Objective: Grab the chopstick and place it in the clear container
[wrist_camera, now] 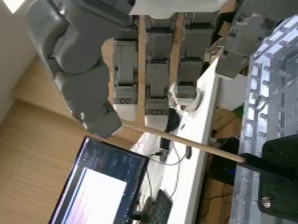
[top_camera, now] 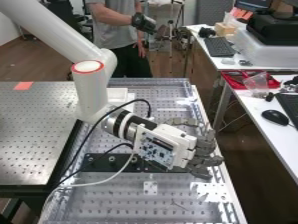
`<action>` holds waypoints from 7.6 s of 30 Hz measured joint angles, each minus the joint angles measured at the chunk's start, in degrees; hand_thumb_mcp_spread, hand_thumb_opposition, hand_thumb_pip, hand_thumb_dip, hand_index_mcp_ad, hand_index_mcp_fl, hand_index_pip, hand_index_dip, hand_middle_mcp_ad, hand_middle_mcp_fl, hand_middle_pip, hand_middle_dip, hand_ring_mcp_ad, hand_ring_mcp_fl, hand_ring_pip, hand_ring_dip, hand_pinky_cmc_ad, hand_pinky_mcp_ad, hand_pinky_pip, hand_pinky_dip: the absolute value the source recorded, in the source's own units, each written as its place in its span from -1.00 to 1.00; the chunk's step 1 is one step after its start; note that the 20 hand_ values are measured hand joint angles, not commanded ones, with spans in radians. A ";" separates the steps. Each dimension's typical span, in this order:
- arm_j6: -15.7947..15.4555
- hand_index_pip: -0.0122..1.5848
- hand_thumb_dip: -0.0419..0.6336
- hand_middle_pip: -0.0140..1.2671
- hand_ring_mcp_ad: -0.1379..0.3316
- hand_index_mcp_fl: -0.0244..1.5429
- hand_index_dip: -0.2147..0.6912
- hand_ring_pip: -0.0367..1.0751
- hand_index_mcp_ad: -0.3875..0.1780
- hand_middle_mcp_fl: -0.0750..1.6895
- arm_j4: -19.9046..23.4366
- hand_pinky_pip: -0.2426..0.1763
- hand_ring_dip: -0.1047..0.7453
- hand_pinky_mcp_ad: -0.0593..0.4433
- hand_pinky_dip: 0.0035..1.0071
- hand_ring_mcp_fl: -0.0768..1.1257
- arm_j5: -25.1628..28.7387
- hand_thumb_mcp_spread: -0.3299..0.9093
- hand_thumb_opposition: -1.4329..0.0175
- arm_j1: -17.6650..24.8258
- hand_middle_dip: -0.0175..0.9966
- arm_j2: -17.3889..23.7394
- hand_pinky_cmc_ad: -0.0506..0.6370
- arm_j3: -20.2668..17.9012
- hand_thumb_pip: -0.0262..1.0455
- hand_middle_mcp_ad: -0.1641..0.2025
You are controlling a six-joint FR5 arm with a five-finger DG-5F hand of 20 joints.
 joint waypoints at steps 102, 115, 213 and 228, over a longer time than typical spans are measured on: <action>-14.89 0.58 -0.18 0.10 -0.31 -0.02 -0.65 -0.77 0.04 0.26 -13.24 0.67 0.52 0.29 -0.55 0.64 -0.15 0.59 -0.41 1.81 0.29 18.43 0.49 0.24 0.06 0.11; -15.14 0.58 -0.18 0.10 -0.32 0.00 -0.65 -0.77 0.06 0.26 -19.66 0.68 0.52 0.29 -0.45 0.64 7.09 0.59 -0.42 10.88 0.29 24.63 0.47 -4.11 0.06 0.13; 2.24 0.52 -0.17 0.10 -0.32 0.01 -0.52 -0.78 0.06 0.26 -79.97 0.40 0.52 0.35 -0.18 0.68 -4.42 0.59 -0.42 17.95 0.28 -3.34 0.32 39.95 0.06 0.21; -0.88 0.50 -0.17 0.11 -0.36 0.01 -0.52 -0.76 0.06 0.25 -86.57 0.40 0.52 0.34 -0.15 0.67 -6.70 0.59 -0.42 17.47 0.28 -8.82 0.32 47.57 0.06 0.27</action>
